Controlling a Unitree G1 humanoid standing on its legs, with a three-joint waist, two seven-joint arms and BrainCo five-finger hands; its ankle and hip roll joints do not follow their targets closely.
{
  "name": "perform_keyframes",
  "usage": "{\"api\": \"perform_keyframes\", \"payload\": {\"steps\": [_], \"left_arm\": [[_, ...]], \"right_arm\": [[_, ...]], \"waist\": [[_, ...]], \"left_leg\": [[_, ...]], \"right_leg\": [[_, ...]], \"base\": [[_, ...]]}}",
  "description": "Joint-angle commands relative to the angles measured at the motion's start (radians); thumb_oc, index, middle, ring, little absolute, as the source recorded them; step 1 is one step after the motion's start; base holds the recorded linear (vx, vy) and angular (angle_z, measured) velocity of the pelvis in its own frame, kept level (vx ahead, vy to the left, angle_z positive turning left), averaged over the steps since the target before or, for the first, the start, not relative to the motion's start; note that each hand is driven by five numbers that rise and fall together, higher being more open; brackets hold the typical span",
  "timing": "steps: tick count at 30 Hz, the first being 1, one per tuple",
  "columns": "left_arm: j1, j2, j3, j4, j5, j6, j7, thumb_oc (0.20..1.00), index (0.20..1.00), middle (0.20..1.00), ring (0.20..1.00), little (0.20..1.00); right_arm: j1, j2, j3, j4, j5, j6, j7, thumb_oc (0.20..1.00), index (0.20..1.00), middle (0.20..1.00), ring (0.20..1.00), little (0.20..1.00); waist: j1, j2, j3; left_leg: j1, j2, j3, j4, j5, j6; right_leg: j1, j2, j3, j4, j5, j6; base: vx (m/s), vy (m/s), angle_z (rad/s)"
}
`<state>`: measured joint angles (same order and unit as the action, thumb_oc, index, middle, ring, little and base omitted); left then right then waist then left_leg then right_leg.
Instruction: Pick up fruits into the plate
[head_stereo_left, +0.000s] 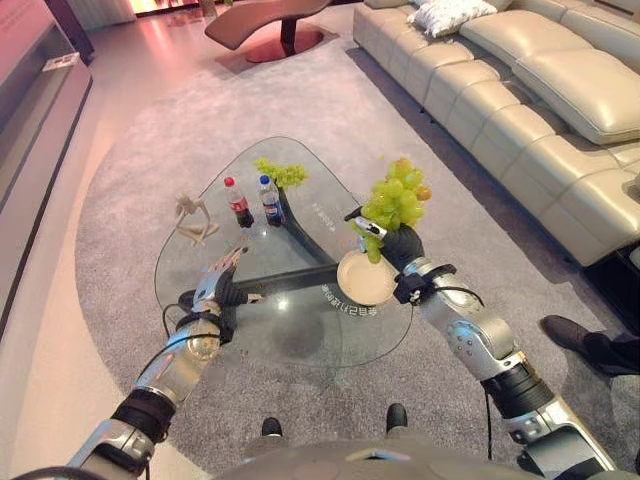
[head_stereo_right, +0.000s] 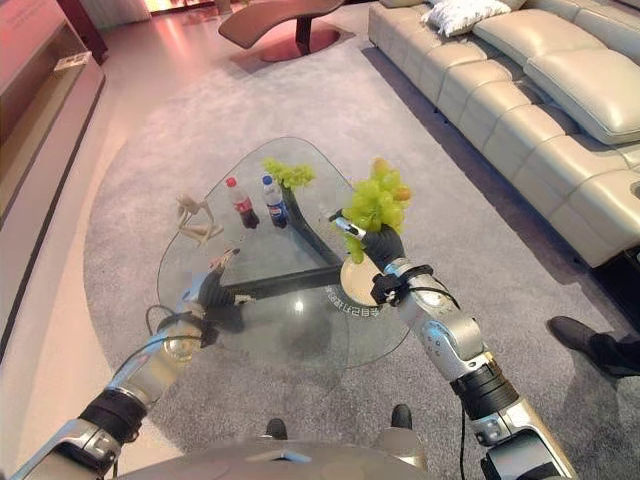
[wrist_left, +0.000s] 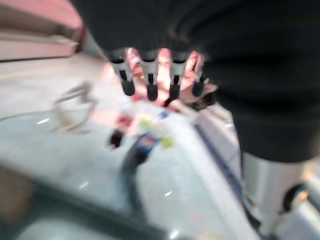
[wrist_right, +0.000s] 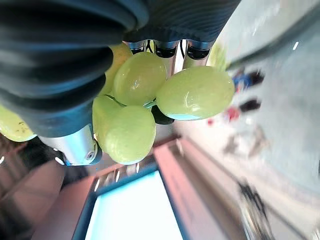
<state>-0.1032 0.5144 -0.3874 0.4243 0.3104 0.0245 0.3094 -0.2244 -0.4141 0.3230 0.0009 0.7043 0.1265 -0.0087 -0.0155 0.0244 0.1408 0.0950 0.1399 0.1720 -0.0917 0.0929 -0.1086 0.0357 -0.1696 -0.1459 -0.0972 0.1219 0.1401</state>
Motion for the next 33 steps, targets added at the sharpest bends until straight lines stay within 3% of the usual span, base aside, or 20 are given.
{"api": "perform_keyframes", "payload": {"steps": [1,8,16,22,33], "left_arm": [[-0.054,0.021,0.03,0.092,-0.068,-0.031,0.083,1.0,1.0,1.0,1.0,1.0],[-0.055,-0.049,0.073,0.308,-0.125,-0.094,0.166,1.0,1.0,1.0,1.0,1.0],[-0.031,-0.114,0.144,0.48,-0.202,-0.152,0.237,1.0,1.0,1.0,1.0,1.0],[-0.018,-0.112,0.152,0.517,-0.224,-0.183,0.242,1.0,1.0,1.0,1.0,1.0],[0.01,-0.094,0.089,0.477,-0.256,-0.205,0.259,1.0,1.0,1.0,1.0,1.0]], "right_arm": [[-0.079,-0.009,-0.09,-0.011,-0.052,-0.125,-0.028,0.2,0.2,0.2,0.2,0.2],[-0.161,-0.015,-0.096,0.173,-0.136,-0.207,-0.11,0.2,0.2,0.2,0.2,0.2],[-0.277,-0.065,-0.114,0.411,-0.232,-0.321,-0.222,0.2,0.2,0.2,0.2,0.2],[-0.39,-0.153,-0.141,0.558,-0.245,-0.331,-0.247,0.2,0.2,0.2,0.2,0.2],[-0.548,-0.265,-0.144,0.8,-0.235,-0.29,-0.239,0.2,0.2,0.2,0.2,0.2]], "waist": [[0.017,-0.033,0.08],[0.04,-0.036,0.181],[0.1,-0.017,0.289],[0.138,0.013,0.379],[0.187,0.068,0.379]], "left_leg": [[-0.051,-0.061,-0.066,0.075,-0.151,0.044],[-0.135,-0.076,-0.099,0.081,-0.127,0.047],[-0.222,-0.105,-0.144,0.092,-0.111,0.047],[-0.309,-0.129,-0.165,0.129,-0.096,0.049],[-0.549,-0.178,-0.177,0.206,-0.071,0.065]], "right_leg": [[0.016,0.009,-0.044,0.099,-0.159,-0.006],[-0.061,0.019,-0.052,0.134,-0.161,-0.024],[-0.129,0.025,-0.084,0.168,-0.164,-0.046],[-0.212,0.025,-0.109,0.221,-0.17,-0.057],[-0.482,0.008,-0.164,0.363,-0.182,-0.06]], "base": [[-0.15,-0.016,0.14],[-0.13,-0.022,0.12],[-0.05,-0.029,0.14],[-0.04,-0.008,0.14],[0.0,0.001,0.08]]}}
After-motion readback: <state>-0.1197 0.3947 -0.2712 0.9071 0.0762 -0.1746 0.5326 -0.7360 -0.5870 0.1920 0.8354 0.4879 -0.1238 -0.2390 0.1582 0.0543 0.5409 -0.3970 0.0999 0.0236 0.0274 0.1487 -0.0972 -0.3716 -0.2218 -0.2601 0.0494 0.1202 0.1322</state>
